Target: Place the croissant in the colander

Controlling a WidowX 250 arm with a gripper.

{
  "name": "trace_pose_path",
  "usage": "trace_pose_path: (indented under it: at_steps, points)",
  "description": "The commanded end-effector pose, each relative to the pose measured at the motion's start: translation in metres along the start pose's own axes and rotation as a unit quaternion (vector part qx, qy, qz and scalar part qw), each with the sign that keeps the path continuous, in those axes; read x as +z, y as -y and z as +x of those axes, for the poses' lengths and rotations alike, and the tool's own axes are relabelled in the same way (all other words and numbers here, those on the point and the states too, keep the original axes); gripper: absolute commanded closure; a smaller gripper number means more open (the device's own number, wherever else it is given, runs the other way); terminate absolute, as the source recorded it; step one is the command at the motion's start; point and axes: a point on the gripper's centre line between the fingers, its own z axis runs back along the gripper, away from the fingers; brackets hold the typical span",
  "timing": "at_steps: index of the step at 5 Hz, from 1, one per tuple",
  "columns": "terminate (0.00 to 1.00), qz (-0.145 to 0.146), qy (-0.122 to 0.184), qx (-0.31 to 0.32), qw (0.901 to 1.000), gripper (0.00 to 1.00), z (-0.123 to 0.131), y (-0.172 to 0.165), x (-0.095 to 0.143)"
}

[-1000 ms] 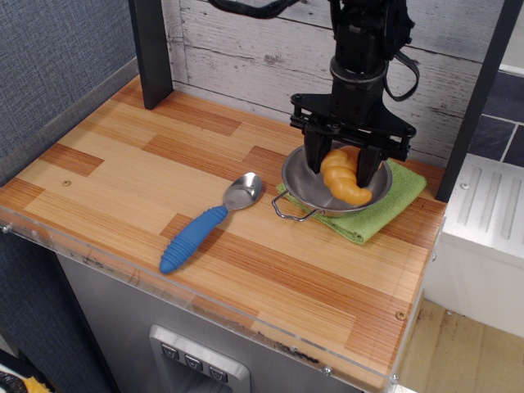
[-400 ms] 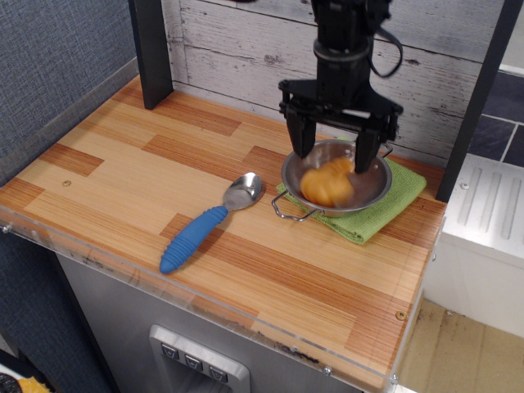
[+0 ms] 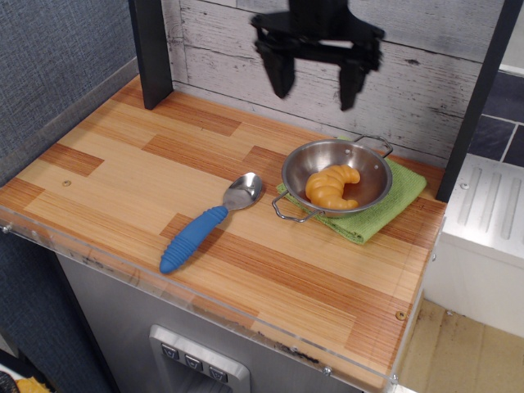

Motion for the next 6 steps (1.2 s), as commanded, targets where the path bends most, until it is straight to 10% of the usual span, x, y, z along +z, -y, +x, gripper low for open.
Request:
trace_pose_path:
  at_steps: [1,5,6]
  points:
    - [0.0,0.033,-0.005,-0.002,0.9995,0.0,-0.047,-0.043,0.015]
    - [0.0,-0.018,-0.037,-0.04,0.9984,0.0,-0.061,-0.064,0.024]
    - [1.0,-0.018,-0.037,-0.04,0.9984,0.0,-0.061,-0.064,0.024]
